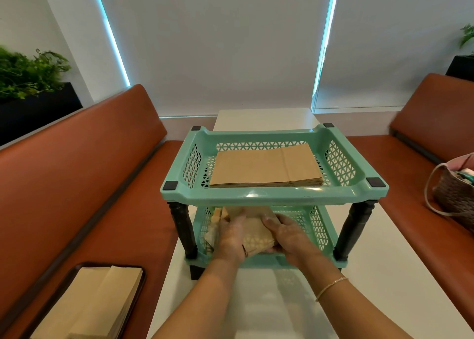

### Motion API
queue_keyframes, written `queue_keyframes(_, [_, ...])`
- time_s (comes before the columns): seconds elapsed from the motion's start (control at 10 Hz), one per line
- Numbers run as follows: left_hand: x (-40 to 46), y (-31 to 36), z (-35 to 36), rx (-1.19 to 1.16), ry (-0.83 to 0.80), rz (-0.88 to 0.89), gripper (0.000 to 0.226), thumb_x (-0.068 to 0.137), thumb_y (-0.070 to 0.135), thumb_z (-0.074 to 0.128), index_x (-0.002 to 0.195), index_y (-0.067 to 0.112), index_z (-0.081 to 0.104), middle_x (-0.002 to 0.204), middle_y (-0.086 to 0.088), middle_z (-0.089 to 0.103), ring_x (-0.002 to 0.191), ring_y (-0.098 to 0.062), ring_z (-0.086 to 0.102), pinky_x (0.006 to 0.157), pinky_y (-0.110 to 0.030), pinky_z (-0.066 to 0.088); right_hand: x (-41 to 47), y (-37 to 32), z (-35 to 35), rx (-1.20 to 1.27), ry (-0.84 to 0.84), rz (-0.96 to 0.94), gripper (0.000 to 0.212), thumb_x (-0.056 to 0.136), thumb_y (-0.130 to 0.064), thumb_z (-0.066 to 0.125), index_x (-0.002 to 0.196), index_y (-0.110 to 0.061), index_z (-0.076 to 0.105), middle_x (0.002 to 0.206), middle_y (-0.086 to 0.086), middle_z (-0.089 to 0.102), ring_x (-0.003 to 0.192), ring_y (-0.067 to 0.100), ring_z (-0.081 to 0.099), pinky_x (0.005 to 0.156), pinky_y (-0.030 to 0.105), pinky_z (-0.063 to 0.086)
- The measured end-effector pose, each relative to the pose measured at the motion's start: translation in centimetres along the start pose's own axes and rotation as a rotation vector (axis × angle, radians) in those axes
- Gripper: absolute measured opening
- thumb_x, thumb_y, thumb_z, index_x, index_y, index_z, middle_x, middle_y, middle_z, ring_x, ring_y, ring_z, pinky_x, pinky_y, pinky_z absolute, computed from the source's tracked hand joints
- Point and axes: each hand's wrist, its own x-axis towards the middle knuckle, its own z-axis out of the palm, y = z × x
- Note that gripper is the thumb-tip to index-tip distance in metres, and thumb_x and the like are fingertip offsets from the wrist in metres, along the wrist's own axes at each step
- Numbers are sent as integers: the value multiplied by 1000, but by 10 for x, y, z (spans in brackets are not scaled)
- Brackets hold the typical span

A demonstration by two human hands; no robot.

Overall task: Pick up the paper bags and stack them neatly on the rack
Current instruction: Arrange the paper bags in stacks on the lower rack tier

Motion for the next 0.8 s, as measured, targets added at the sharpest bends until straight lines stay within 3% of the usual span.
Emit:
queue_keyframes(0.1, [0, -12, 7, 107, 6, 53, 43, 83, 28, 71, 112, 21, 40, 100, -10, 55, 90, -27, 56, 65, -36, 51, 0, 0, 2, 15, 68, 6, 29, 92, -27, 58, 117, -13, 54, 99, 13, 65, 78, 26, 64, 55, 30, 54])
queue_keyframes(0.2, [-1, -18, 6, 120, -29, 97, 50, 82, 30, 71, 121, 23, 41, 110, -11, 57, 98, -28, 59, 82, -40, 54, -2, -3, 3, -187, 53, -10, 31, 94, -34, 53, 117, -13, 50, 99, 13, 64, 71, 23, 63, 49, 27, 52])
queue_keyframes(0.3, [2, -18, 0, 142, -114, 99, 57, 86, 24, 68, 134, 6, 43, 127, -13, 57, 100, -23, 60, 80, -32, 52, -2, -6, -1, -356, 51, 32, 31, 96, -39, 46, 114, -14, 47, 106, 15, 60, 71, 23, 61, 46, 25, 51])
queue_keyframes(0.4, [10, -21, -2, 198, -201, 94, 57, 87, 18, 66, 135, 4, 39, 130, -13, 55, 100, -20, 58, 68, -23, 49, -3, -12, -8, -537, -1, 47, 21, 99, -37, 40, 87, -23, 50, 109, 14, 55, 85, 26, 61, 62, 30, 54])
queue_keyframes(0.5, [-8, -5, -5, 321, -241, 68, 39, 90, 11, 60, 126, 12, 45, 122, -10, 56, 110, -22, 57, 62, -18, 48, -1, -20, -15, -413, -33, 40, 18, 98, -22, 45, 87, -24, 60, 112, 15, 59, 102, 32, 60, 86, 41, 53])
queue_keyframes(0.6, [-5, -3, -6, 416, -325, 34, 65, 75, 28, 79, 130, 11, 49, 129, -9, 58, 118, -29, 56, 86, -33, 52, 4, -28, -22, 34, 70, 53, 19, 91, -12, 57, 107, -2, 59, 102, 21, 66, 86, 34, 64, 84, 50, 53])
queue_keyframes(0.7, [11, -8, -12, 522, -380, 46, 97, 40, 44, 93, 126, 22, 53, 118, -3, 67, 110, -26, 61, 98, -44, 47, 6, -32, -22, 237, 146, 39, 1, 87, -5, 60, 87, -6, 60, 86, 16, 66, 76, 31, 63, 76, 51, 54])
queue_keyframes(0.8, [3, 4, -13, 366, -384, 19, 56, 67, 28, 81, 117, 17, 57, 107, -9, 70, 98, -29, 66, 88, -43, 54, 9, -31, -19, 414, 228, 0, 15, 86, 0, 58, 77, -11, 60, 71, 9, 64, 66, 26, 59, 59, 40, 51])
